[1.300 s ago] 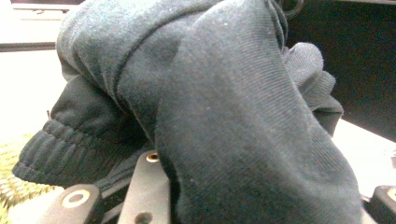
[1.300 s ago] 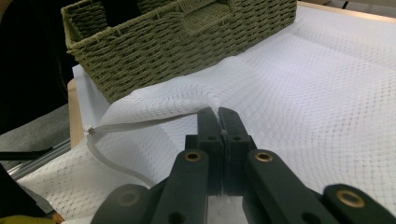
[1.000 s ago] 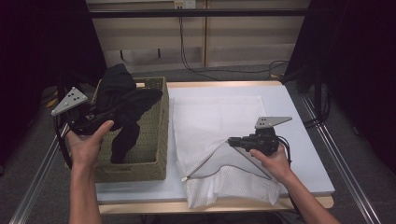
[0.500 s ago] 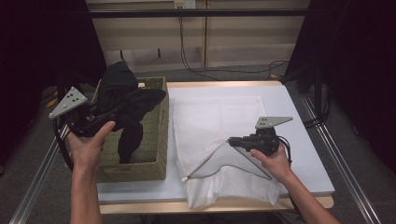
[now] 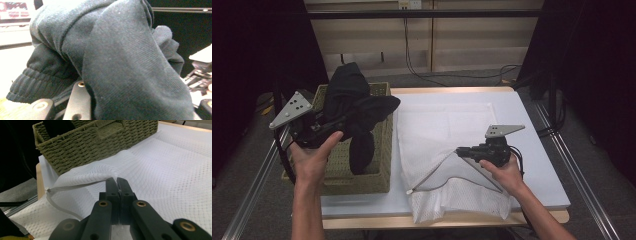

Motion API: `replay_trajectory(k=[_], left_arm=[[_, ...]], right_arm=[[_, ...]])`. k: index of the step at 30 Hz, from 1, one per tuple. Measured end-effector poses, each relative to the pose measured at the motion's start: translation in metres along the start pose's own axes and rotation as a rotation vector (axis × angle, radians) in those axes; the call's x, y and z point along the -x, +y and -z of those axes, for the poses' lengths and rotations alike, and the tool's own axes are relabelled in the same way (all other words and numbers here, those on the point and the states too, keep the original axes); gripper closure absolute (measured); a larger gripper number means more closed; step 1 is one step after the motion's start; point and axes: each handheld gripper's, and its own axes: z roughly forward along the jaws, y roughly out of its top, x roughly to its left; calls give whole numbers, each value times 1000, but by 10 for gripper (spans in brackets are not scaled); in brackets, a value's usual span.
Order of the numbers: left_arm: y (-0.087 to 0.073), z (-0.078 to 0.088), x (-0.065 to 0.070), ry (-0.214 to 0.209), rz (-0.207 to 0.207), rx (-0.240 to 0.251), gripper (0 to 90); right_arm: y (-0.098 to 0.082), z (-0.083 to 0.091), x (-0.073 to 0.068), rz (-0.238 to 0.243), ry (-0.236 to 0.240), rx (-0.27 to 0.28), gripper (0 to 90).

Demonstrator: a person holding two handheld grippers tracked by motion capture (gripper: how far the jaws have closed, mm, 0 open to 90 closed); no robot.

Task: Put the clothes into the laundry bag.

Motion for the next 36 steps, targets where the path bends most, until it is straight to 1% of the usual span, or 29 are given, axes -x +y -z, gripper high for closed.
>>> replay_trajectory(k=[4, 5, 6, 7, 11, 13, 14, 15, 16, 17, 18, 19, 20, 21, 23, 24, 25, 26, 27, 28, 29, 30, 32, 34, 35, 36], left_arm=[[1, -4, 5, -8, -4, 3, 661], [2, -6, 7, -26, -8, 0, 661], [2, -6, 7, -26, -8, 0, 661], [2, -8, 9, -38, -10, -4, 661], [2, -11, 11, -48, -20, -7, 661], [2, -13, 14, -60, -5, -3, 661], [2, -14, 15, -63, -8, -7, 661], [3, -15, 18, -79, -5, -4, 661], [3, -15, 18, -79, -5, -4, 661], [6, -15, 22, -92, -14, 11, 661], [6, -15, 22, -92, -14, 11, 660], [8, -15, 24, -98, -28, 6, 660], [10, -15, 27, -115, -38, 9, 661], [10, -16, 30, -121, -42, 14, 661], [10, -18, 33, -129, -34, 19, 660], [10, -18, 33, -129, -34, 19, 660], [11, -20, 37, -130, -35, 17, 660], [11, -20, 37, -130, -35, 17, 660], [12, -23, 40, -147, -45, 16, 660], [12, -23, 40, -147, -45, 16, 660], [13, -24, 44, -153, -47, 23, 660], [13, -24, 44, -153, -47, 23, 660], [17, -24, 51, -167, -75, 30, 660], [17, -25, 53, -174, -71, 34, 660], [18, -27, 57, -189, -82, 32, 660], [18, -29, 60, -196, -78, 30, 660]], right_arm=[[0, 0, -1, -1, 1, 3, 891], [1, 1, -1, -1, 2, 3, 891], [1, 1, -1, 0, 3, 3, 891], [1, 1, -1, 0, 2, 3, 891], [1, 1, -1, 0, 1, 2, 891], [1, 1, -1, -2, 1, 3, 891], [1, 1, -1, -1, 2, 2, 891], [1, 1, 0, -2, 1, 3, 891], [1, 1, 0, -2, 0, 5, 891], [1, 2, 0, -1, 1, 5, 891], [1, 2, 0, -1, 1, 5, 891], [1, 2, 0, 2, 2, 6, 891], [1, 2, 0, 1, 1, 6, 891], [1, 2, 0, -1, 1, 6, 891], [1, 2, 0, -2, 1, 4, 891], [1, 2, 0, -2, 1, 4, 891], [1, 1, 0, -2, -1, 4, 891], [1, 1, 0, -2, -1, 4, 891], [1, 1, 0, -1, -1, 5, 891], [1, 1, 0, -1, -1, 5, 891], [1, 1, 0, -4, -1, 6, 891], [1, 1, 0, -4, -1, 6, 891], [1, 0, 0, -2, 2, 5, 891], [1, 0, 0, -1, 3, 5, 891], [1, 0, -1, 0, 4, 5, 891], [1, 0, -1, 1, 3, 6, 891]])
